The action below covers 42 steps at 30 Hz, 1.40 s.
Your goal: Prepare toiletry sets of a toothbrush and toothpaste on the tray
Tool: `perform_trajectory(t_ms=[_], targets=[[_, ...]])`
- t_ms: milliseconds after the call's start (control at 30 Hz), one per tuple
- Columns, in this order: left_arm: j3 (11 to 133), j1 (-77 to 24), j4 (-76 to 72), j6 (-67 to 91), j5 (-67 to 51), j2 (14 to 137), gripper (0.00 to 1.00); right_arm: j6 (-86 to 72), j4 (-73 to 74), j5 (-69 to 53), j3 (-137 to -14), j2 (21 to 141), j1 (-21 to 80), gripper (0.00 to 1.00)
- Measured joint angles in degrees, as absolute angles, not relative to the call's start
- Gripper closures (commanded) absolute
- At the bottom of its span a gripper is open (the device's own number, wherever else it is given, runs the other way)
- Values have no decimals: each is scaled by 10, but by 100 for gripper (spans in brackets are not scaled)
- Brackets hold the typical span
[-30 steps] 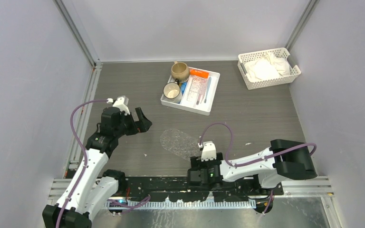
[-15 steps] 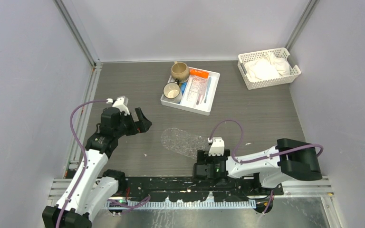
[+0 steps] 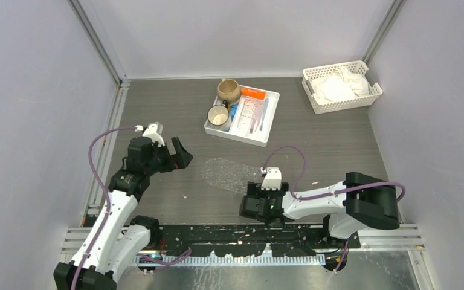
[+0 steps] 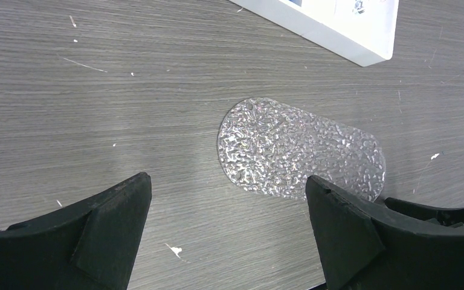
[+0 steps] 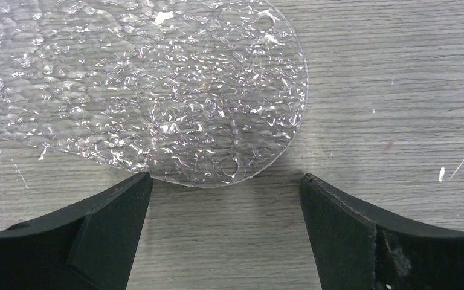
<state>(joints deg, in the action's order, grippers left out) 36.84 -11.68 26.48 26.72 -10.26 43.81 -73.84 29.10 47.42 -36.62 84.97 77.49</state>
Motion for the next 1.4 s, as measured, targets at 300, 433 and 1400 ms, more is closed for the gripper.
perform_trajectory(t_ms=[300,433,1400], targets=[[368,-117,265,266,-101,437,0,-740,307,464,-330,799,738,2],[368,-117,264,266,-101,439,0,-736,305,462,-329,799,721,2],[365,-117,264,266,-100,442,0,-643,239,440,-331,803,605,2]])
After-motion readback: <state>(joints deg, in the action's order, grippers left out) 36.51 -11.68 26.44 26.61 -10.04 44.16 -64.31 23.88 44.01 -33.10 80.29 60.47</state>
